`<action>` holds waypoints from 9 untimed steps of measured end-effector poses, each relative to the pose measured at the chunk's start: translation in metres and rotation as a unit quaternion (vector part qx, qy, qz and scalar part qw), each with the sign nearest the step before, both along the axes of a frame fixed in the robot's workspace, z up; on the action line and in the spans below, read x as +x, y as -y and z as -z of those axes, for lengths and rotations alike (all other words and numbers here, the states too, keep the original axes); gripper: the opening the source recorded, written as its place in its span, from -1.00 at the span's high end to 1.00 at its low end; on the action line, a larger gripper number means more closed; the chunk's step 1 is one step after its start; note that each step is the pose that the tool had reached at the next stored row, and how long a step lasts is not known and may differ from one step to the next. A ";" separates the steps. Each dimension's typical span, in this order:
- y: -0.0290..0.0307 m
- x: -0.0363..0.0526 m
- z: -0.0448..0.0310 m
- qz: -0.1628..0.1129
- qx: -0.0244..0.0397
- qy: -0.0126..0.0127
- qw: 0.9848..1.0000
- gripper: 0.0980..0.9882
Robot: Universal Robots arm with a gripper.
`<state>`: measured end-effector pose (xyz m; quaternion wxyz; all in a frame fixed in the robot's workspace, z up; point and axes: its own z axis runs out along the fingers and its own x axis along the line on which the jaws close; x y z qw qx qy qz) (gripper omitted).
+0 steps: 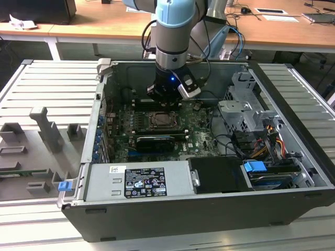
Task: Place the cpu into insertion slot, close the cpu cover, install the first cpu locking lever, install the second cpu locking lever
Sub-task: 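Install the first cpu locking lever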
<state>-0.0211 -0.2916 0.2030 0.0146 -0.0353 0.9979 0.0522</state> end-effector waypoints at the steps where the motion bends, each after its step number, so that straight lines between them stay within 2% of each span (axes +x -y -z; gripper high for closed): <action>1: 0.0000 0.0000 -0.0025 0.000 0.000 0.000 1.000 0.98; 4: 0.0000 0.0000 -0.0100 0.000 0.000 0.000 1.000 0.98; 9: 0.0019 0.0000 -0.0099 0.000 0.000 0.000 1.000 0.98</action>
